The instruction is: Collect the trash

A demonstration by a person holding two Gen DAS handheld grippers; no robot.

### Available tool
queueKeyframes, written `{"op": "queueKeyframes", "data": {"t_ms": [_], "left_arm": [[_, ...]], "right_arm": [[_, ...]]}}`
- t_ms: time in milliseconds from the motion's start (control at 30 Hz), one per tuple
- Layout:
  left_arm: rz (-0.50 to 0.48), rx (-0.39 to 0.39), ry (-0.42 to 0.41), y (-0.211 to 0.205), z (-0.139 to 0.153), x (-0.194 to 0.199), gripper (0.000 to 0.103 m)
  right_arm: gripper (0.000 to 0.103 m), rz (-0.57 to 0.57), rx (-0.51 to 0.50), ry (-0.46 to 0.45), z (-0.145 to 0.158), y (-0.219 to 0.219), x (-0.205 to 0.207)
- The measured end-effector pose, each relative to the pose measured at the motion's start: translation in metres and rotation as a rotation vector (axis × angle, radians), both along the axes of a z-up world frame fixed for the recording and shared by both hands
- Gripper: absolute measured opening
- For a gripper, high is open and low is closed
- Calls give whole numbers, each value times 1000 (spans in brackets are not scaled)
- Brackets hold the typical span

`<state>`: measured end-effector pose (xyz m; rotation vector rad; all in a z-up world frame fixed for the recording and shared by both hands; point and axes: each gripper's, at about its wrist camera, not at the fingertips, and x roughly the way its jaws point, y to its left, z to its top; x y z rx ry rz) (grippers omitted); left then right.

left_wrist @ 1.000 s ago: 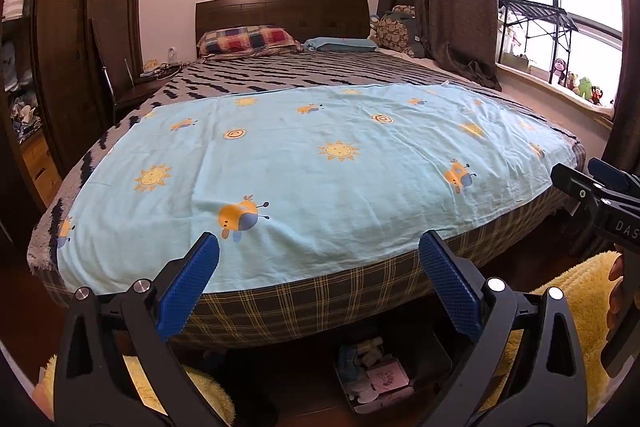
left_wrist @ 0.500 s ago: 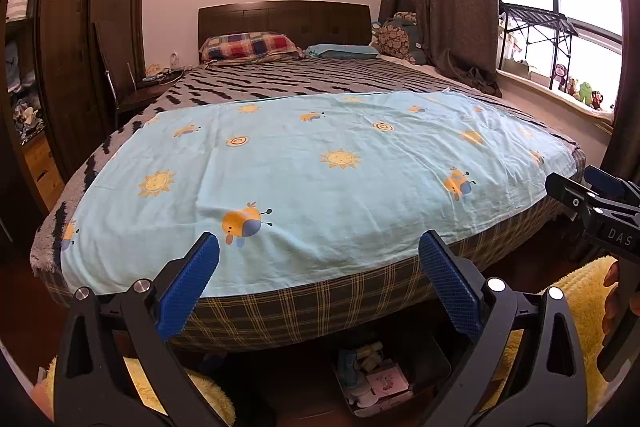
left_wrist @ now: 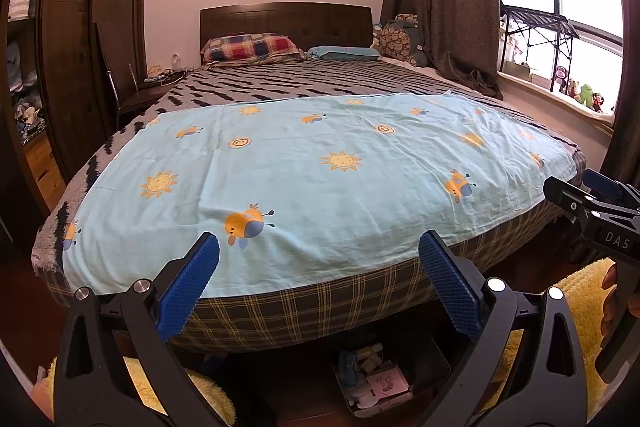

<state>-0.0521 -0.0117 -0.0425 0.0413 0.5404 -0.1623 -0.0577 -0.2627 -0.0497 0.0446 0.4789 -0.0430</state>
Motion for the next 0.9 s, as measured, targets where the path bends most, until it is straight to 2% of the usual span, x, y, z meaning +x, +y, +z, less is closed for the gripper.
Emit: {"op": "queueKeyframes", "data": {"t_ms": [900], "left_arm": [[33,10,-19,1,3,-2,95]], "right_arm": [[100,-2,5,6,0,0,2]]}}
